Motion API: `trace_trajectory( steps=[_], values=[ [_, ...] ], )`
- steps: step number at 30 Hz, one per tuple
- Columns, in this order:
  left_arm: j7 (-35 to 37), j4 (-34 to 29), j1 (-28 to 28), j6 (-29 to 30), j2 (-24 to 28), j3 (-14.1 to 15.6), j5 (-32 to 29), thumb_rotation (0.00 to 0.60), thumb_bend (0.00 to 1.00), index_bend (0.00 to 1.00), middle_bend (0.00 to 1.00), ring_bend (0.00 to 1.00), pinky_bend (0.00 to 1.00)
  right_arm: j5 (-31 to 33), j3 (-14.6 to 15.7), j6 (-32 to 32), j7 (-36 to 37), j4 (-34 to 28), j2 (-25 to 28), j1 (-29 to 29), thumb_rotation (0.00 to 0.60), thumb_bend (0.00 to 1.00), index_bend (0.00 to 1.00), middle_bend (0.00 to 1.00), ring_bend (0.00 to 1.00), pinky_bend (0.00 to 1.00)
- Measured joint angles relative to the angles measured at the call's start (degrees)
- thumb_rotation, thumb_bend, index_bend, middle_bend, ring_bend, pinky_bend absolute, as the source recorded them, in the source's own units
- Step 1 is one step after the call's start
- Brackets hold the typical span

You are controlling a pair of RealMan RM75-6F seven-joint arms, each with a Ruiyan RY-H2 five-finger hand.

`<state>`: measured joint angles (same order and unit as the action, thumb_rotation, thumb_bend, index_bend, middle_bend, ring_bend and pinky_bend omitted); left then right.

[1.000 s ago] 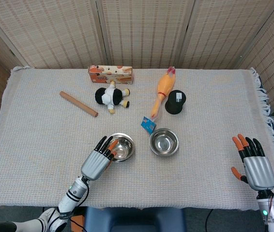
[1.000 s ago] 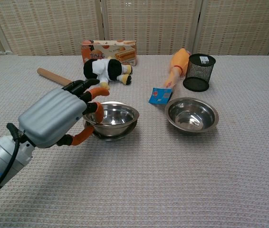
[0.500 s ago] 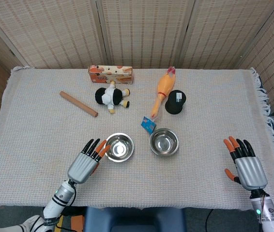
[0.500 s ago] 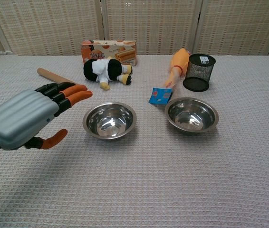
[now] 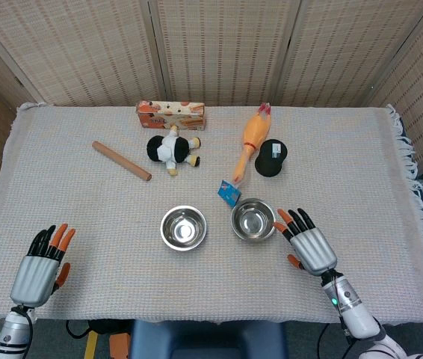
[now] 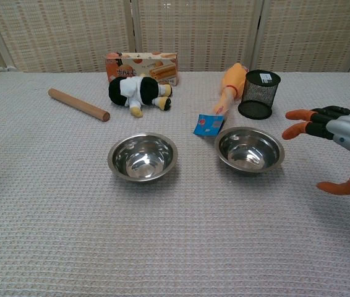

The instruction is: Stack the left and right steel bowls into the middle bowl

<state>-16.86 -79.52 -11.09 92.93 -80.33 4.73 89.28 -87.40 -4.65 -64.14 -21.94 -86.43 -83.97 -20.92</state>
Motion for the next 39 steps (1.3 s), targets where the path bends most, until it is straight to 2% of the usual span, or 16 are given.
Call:
trace_trajectory(
  steps=[10,17,20,28,34,39],
  values=[
    [4.7,-1.2,2.3,0.8,3.4,-1.4,0.1,0.600,0.47,0.00,0.00,0.00,0.11,1.3,-2.1,2.6,-7.7,11.0,-13.2,-6.1,0.600,0.17,0.39,0.00,0.00,0.00],
    [3.9,-2.4,2.8,-0.4,4.3,-1.3,1.3,0.600,0.47,0.00,0.00,0.00,0.11,1.2,-2.3,1.3,-11.9,17.7,-19.2,-8.4,0.600,0.32,0.60,0.00,0.00,0.00],
    [3.9,-2.6,3.0,-0.6,4.5,-1.4,1.8,0.600,0.48,0.00,0.00,0.00,0.11,1.6,-2.5,0.3,-11.9,19.1,-20.2,-8.5,0.600,0.35,0.65,0.00,0.00,0.00],
    [3.6,-2.8,3.5,-1.3,4.5,-2.0,2.2,0.600,0.48,0.00,0.00,0.00,0.11,1.3,-2.2,-1.7,-10.6,17.6,-19.8,-8.6,0.600,0.36,0.69,0.00,0.00,0.00],
    [3.9,-2.9,3.7,-1.7,4.7,-2.4,2.4,0.600,0.48,0.00,0.00,0.00,0.11,-2.2,-1.9,-6.1,-9.5,12.6,-18.5,-8.6,0.600,0.36,0.68,0.00,0.00,0.00],
    [4.6,-3.2,3.9,-1.9,5.1,-2.7,2.8,0.600,0.48,0.00,0.00,0.00,0.11,-3.4,-3.2,-5.4,-11.3,9.0,-19.0,-11.3,0.600,0.36,0.67,0.00,0.00,0.00]
  ],
)
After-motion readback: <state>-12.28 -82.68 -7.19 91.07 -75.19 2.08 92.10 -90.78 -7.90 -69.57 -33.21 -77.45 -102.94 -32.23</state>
